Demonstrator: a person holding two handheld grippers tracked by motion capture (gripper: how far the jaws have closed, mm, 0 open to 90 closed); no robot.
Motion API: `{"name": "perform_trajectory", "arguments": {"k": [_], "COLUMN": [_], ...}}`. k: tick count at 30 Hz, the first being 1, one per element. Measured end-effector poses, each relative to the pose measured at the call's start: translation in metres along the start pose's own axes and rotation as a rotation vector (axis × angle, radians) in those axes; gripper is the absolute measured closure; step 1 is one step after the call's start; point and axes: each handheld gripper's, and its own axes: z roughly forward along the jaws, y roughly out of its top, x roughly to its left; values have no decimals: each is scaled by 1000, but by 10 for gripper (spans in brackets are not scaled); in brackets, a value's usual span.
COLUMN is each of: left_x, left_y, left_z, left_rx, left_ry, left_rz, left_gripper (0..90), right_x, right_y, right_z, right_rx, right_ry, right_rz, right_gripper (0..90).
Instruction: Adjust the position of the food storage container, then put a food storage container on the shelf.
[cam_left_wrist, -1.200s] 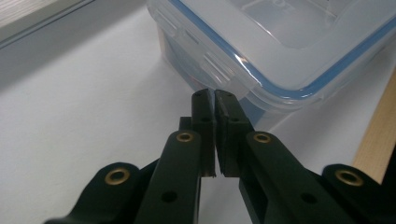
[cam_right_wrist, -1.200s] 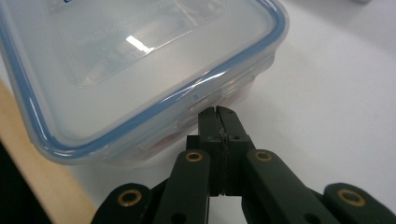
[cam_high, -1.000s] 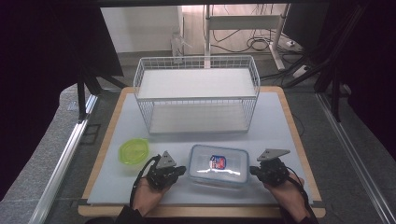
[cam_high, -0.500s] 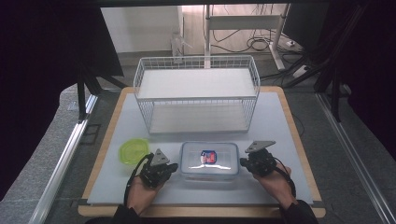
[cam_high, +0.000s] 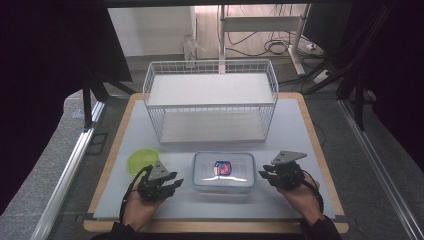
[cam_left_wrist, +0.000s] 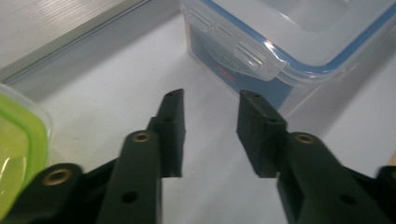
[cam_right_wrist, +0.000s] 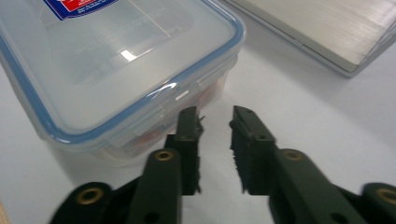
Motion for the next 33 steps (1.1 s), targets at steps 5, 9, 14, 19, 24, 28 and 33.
{"name": "perform_trajectory", "arguments": {"k": [5, 9, 14, 19, 24, 28, 33], "left_x": [0, -1, -2, -4, -5, -5, -2], "left_y": [-3, -4, -5, -5, -4, -4, -4], "left_z": [-3, -4, -5, -5, -3, 0, 3], "left_rx": [-33, -55, -66, -62, -48, -52, -64], "left_ry": [12, -4, -7, -11, -31, -41, -71], "left_rz": [0, 7, 4, -1, -3, 26, 13], "left_gripper": [455, 315, 193, 107, 39, 32, 33], "right_x": [3, 6, 9, 8, 6, 5, 4], "right_y": [-2, -4, -6, -7, -9, -9, -9], "right_z": [-8, -14, -19, -19, -14, -14, -14], "right_rx": [-38, -62, -92, -101, -98, -115, -123], "right_ry": [-4, -9, -13, -7, 3, 5, 1], "right_rz": [-4, -1, -4, 0, 17, 24, 23], "right_gripper": [539, 467, 361, 267, 188, 127, 89]}}
